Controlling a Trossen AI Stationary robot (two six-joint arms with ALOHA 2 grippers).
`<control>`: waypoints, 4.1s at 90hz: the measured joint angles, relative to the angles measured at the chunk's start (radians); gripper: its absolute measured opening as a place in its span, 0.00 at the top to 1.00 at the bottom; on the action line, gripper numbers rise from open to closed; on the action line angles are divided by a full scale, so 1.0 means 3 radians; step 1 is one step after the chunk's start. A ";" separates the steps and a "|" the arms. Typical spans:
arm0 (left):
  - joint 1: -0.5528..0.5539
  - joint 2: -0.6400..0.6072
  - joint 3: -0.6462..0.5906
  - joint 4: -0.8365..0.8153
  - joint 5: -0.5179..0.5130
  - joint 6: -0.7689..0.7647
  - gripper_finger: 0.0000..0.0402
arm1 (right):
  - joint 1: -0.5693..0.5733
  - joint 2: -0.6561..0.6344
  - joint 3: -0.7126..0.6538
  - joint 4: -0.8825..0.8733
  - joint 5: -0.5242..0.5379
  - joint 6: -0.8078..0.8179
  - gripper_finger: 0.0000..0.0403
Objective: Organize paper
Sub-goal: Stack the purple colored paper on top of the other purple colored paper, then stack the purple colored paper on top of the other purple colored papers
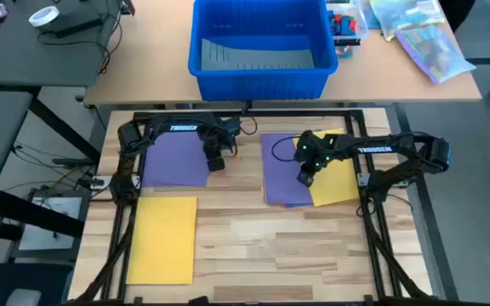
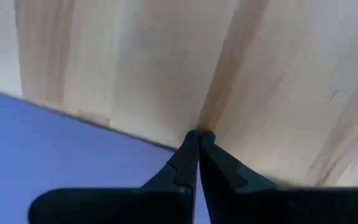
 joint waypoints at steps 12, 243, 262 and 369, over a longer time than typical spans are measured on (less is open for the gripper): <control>0.0053 0.0006 -0.0028 -0.0192 -0.0075 -0.0266 1.00 | 0.0000 0.0001 0.0000 -0.0008 0.0000 -0.0001 1.00; -0.0247 -0.0707 -0.0182 0.1800 0.1049 -0.1458 0.99 | -0.0007 0.0001 0.0000 0.0016 0.0000 0.0169 1.00; -0.0329 -0.0702 -0.0179 0.2217 0.1094 -0.1835 0.85 | -0.0036 -0.0001 0.0059 0.0017 0.0000 0.0300 0.87; -0.0949 0.0301 -0.0173 0.3758 0.0941 -0.2243 0.73 | -0.0532 -0.0108 -0.0123 -0.0099 0.0216 0.0819 0.65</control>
